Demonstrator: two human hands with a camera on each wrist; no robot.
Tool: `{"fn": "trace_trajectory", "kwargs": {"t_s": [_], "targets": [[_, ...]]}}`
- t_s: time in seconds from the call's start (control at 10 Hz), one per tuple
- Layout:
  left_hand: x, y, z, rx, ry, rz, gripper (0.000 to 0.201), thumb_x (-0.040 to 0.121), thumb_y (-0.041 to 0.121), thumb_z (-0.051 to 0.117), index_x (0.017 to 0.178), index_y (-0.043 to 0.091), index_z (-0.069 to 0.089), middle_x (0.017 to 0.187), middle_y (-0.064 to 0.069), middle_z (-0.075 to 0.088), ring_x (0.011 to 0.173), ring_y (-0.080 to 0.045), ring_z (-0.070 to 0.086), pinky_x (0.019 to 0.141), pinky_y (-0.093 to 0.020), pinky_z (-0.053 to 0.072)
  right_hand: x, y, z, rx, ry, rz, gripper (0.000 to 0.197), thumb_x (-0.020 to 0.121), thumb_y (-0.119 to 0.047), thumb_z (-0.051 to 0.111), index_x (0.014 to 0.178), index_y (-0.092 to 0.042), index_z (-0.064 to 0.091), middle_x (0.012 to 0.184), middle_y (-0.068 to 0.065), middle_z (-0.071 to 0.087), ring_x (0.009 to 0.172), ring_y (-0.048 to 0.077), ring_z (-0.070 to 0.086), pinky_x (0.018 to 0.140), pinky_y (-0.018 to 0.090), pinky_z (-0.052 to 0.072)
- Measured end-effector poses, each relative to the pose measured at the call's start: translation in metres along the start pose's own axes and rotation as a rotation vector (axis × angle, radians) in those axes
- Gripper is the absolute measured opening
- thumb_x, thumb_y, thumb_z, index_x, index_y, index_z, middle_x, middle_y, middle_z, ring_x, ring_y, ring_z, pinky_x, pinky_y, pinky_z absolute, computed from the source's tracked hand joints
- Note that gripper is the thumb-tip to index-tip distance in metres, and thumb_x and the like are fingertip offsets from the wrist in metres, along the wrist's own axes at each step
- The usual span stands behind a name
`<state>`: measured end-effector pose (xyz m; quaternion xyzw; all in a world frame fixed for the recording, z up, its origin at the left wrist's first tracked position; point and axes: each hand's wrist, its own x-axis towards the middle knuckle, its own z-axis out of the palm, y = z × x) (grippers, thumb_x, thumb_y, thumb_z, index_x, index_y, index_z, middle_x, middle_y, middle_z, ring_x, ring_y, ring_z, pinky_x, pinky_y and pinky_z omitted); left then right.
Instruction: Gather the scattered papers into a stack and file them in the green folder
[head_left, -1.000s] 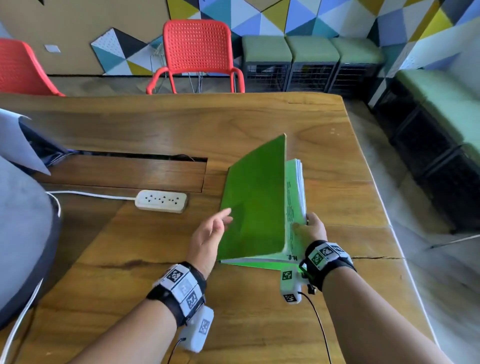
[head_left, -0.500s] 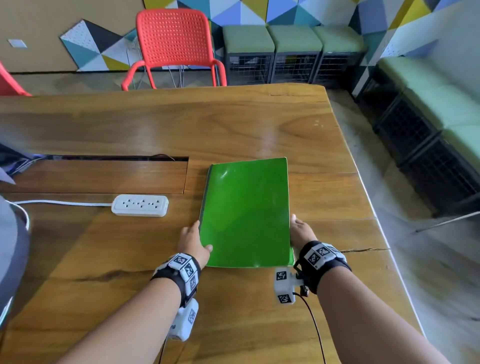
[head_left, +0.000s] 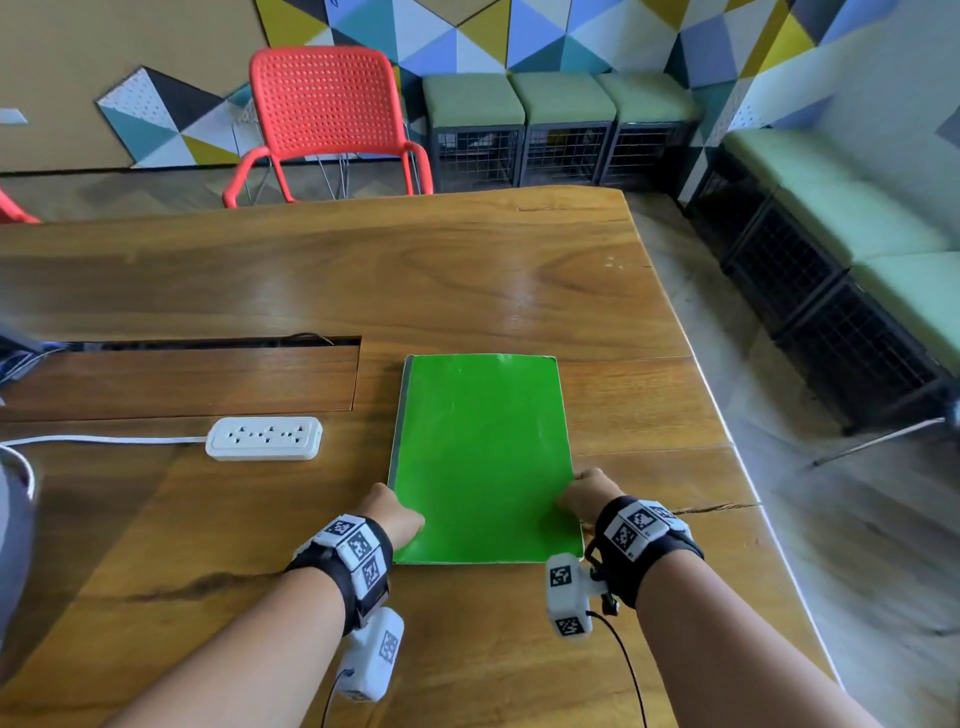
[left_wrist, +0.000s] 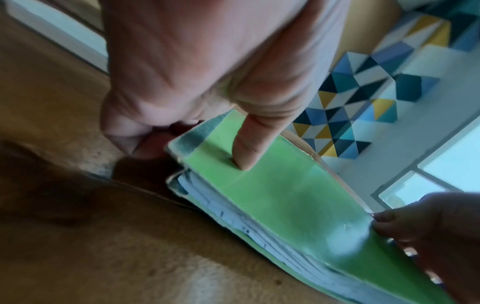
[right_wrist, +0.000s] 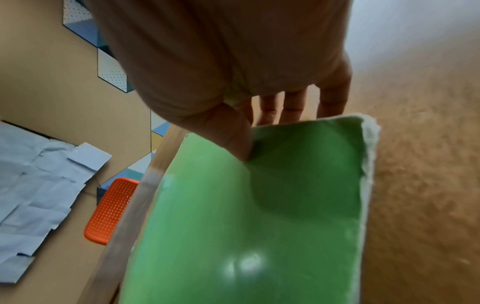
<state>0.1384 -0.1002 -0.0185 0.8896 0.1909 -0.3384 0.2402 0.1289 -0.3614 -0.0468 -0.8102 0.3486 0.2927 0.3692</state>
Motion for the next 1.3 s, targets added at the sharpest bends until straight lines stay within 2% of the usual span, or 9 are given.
{"fn": "trace_trajectory", "kwargs": {"t_s": [0.1, 0.2, 0.3, 0.4, 0.5, 0.6, 0.7, 1.0, 1.3], "targets": [[0.004, 0.007, -0.001, -0.102, -0.047, -0.011, 0.067, 0.091, 0.012, 0.057, 0.145, 0.002, 0.018, 0.125, -0.015, 0.049, 0.096, -0.025, 0.055, 0.079, -0.033, 0.043, -0.012, -0.017, -0.015, 0.114, -0.032, -0.025, 0.052, 0.09, -0.008, 0.053, 0.138, -0.019, 0.035, 0.123, 0.017, 0.048, 0.102, 0.03, 0.059, 0.09, 0.042, 0.054], [0.012, 0.019, -0.007, -0.235, 0.0, 0.007, 0.065, 0.093, 0.012, 0.056, 0.145, 0.002, 0.018, 0.14, -0.019, 0.042, 0.122, -0.033, 0.05, 0.098, -0.039, 0.043, -0.028, -0.03, -0.022, 0.236, -0.208, -0.125, 0.083, 0.089, -0.001, 0.055, 0.146, -0.042, 0.011, 0.127, 0.016, 0.051, 0.097, 0.033, 0.065, 0.071, 0.046, 0.061], [0.025, 0.033, -0.017, -0.268, 0.042, 0.06, 0.071, 0.094, 0.01, 0.053, 0.151, 0.007, 0.01, 0.156, -0.015, 0.026, 0.135, -0.033, 0.04, 0.102, -0.038, 0.04, -0.02, -0.037, -0.019, 0.184, -0.122, -0.268, 0.098, 0.083, 0.007, 0.056, 0.146, -0.047, 0.003, 0.138, 0.016, 0.046, 0.095, 0.035, 0.066, 0.065, 0.048, 0.062], [0.041, 0.047, -0.024, -0.333, 0.032, 0.187, 0.092, 0.09, -0.004, 0.053, 0.154, 0.027, -0.005, 0.161, -0.009, 0.012, 0.112, -0.024, 0.055, 0.07, -0.024, 0.046, 0.002, -0.046, -0.018, 0.082, 0.058, -0.292, 0.111, 0.079, 0.012, 0.06, 0.146, -0.052, -0.002, 0.142, 0.016, 0.037, 0.092, 0.033, 0.066, 0.073, 0.046, 0.061], [0.056, 0.06, -0.027, -0.267, 0.118, 0.342, 0.089, 0.086, -0.005, 0.06, 0.152, 0.035, 0.015, 0.156, -0.011, 0.022, 0.128, -0.027, 0.045, 0.076, -0.023, 0.045, 0.016, -0.055, -0.02, 0.038, 0.195, -0.281, 0.091, 0.083, 0.014, 0.049, 0.149, -0.04, 0.019, 0.144, 0.011, 0.029, 0.076, 0.016, 0.057, 0.066, 0.03, 0.058], [0.071, 0.067, -0.025, -0.173, 0.211, 0.408, 0.071, 0.086, 0.0, 0.063, 0.146, 0.026, 0.036, 0.15, -0.009, 0.032, 0.133, -0.025, 0.041, 0.102, -0.031, 0.039, 0.03, -0.061, -0.021, -0.006, 0.236, -0.27, 0.082, 0.085, 0.011, 0.044, 0.15, -0.035, 0.022, 0.143, 0.01, 0.027, 0.07, 0.009, 0.049, 0.065, 0.024, 0.051], [0.085, 0.075, -0.024, -0.15, 0.274, 0.408, 0.068, 0.085, 0.002, 0.064, 0.145, 0.024, 0.04, 0.15, -0.008, 0.034, 0.133, -0.025, 0.042, 0.107, -0.033, 0.037, 0.043, -0.07, -0.024, -0.006, 0.243, -0.244, 0.081, 0.085, 0.01, 0.043, 0.15, -0.034, 0.022, 0.143, 0.01, 0.026, 0.071, 0.011, 0.05, 0.068, 0.025, 0.052], [0.104, 0.09, -0.025, -0.169, 0.281, 0.376, 0.069, 0.086, 0.002, 0.064, 0.146, 0.025, 0.039, 0.151, -0.006, 0.032, 0.133, -0.025, 0.044, 0.109, -0.036, 0.04, 0.053, -0.091, -0.032, -0.063, 0.212, -0.187, 0.085, 0.084, 0.012, 0.042, 0.149, -0.038, 0.02, 0.148, 0.009, 0.014, 0.069, 0.014, 0.051, 0.055, 0.023, 0.049], [0.064, 0.057, -0.03, -0.15, 0.14, 0.291, 0.072, 0.097, 0.026, 0.05, 0.154, 0.021, 0.007, 0.161, -0.008, 0.014, 0.147, -0.028, 0.019, 0.117, -0.043, 0.025, 0.015, -0.055, -0.04, -0.178, 0.195, -0.244, 0.066, 0.093, -0.017, 0.046, 0.15, -0.034, 0.018, 0.152, 0.006, 0.018, 0.079, 0.018, 0.057, 0.061, 0.029, 0.051]]}}
